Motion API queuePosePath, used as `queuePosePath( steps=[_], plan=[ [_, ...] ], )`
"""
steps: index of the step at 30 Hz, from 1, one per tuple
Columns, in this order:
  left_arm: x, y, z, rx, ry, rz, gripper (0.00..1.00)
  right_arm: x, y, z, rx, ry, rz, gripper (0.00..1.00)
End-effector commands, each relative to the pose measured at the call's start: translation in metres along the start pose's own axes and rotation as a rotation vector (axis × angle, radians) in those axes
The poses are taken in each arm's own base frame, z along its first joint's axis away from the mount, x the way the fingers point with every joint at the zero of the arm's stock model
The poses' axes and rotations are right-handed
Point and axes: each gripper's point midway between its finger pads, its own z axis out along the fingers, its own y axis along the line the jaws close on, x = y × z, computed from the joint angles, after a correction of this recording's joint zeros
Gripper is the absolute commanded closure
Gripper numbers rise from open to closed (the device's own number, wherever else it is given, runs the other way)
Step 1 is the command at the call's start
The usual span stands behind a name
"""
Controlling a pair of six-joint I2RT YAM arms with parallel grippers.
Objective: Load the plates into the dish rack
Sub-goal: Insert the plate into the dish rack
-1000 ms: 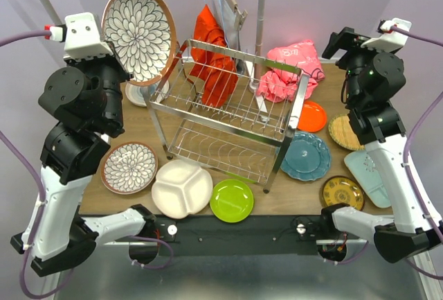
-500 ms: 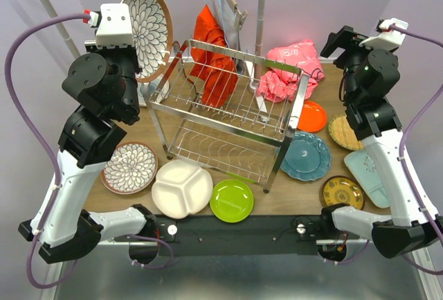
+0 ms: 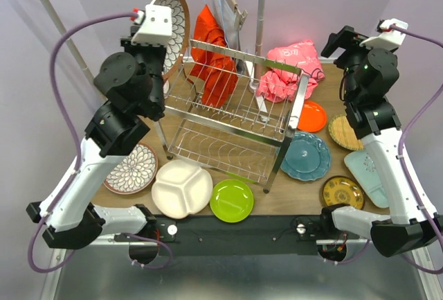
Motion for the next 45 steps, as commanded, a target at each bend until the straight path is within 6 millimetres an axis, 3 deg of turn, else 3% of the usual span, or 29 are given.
queuePosePath(
  steps=[1, 14, 31, 45],
  plan=[
    [-0.023, 0.014, 0.0, -0.093, -0.064, -0.062, 1.0, 0.007, -0.003, 0.0, 0.001, 0.016, 0.015, 0.0],
    [0.003, -0.024, 0.011, -0.056, -0.014, 0.015, 1.0, 0.005, -0.012, -0.004, 0.017, 0.01, 0.024, 0.0],
    [0.026, -0.032, 0.01, -0.065, 0.04, 0.099, 1.0, 0.01, -0.017, -0.001, 0.026, 0.02, 0.032, 0.0],
    [0.032, -0.034, 0.005, -0.063, 0.048, 0.11, 1.0, 0.008, -0.021, -0.002, 0.032, 0.018, 0.041, 0.0]
  ],
)
